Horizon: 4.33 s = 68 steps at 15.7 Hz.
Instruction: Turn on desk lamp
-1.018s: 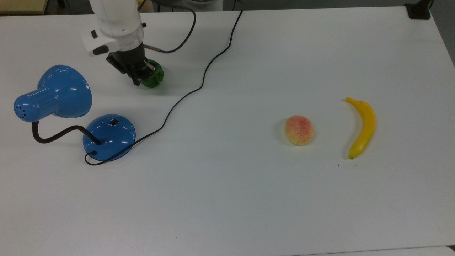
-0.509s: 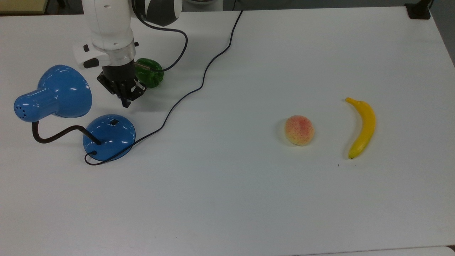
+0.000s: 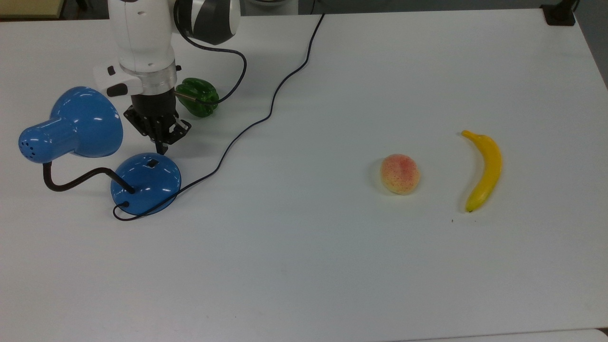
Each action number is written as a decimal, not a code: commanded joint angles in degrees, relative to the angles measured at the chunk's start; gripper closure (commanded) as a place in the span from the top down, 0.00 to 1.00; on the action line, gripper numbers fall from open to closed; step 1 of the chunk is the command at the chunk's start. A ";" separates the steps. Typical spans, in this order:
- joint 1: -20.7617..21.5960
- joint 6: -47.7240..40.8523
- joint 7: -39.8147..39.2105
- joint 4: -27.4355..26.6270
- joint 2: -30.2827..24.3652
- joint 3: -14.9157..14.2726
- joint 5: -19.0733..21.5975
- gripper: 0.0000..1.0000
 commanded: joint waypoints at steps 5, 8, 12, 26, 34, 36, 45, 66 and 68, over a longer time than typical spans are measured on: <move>-0.96 6.47 1.24 1.06 2.98 -0.40 -1.42 0.00; -1.40 6.73 1.15 1.41 3.07 -0.40 -1.50 0.00; -1.66 7.96 1.15 1.41 3.77 -0.40 -1.77 0.00; -1.57 9.81 1.15 1.41 4.91 -0.40 -2.12 0.00; -1.66 11.04 1.15 1.85 6.05 -0.40 -3.35 0.00; -1.66 11.04 1.06 1.85 5.97 -0.40 -3.52 0.00; -1.75 8.41 0.89 1.76 3.42 -0.40 -3.70 0.00; 12.13 -45.10 -10.08 11.25 -14.67 2.59 -2.74 0.00; 14.59 -48.71 -11.42 11.25 -18.01 1.89 -2.56 0.00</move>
